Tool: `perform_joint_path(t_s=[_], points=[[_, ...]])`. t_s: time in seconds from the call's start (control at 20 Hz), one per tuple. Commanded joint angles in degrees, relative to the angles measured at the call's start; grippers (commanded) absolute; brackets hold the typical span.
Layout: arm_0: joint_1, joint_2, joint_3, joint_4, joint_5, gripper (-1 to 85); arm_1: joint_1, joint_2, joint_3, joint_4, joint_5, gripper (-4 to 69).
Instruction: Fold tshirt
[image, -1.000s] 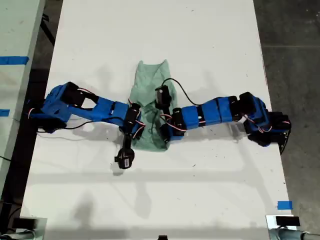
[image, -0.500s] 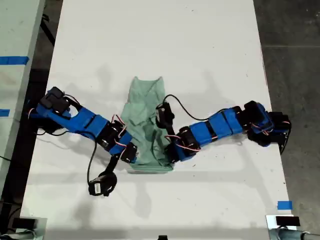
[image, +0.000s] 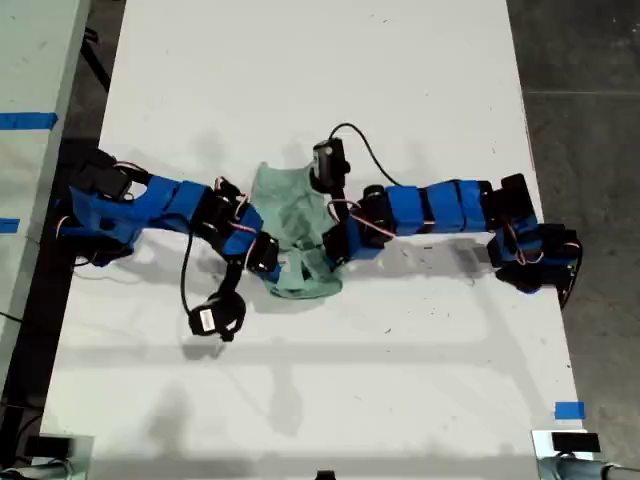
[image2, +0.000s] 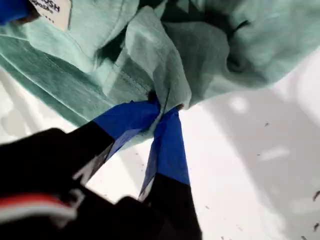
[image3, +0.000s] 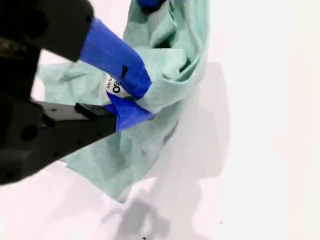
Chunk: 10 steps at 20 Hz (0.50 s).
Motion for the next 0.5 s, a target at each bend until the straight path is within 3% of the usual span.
perform_joint_path(t_s=[0.0,0.2,0.45], points=[[-9.32,5.71,-0.18,0.53,6.06,0.1,7.91,7.47,-2.90,-1.41,-5.54,-1.5],[-18.02,5.10,0.62,0.44,10.63,0.1,15.56,6.24,-2.90,-3.78,-9.58,-1.5],[-22.85,5.19,1.76,0.62,11.69,1.6,18.54,5.01,-2.90,-6.86,-11.51,-1.6]])
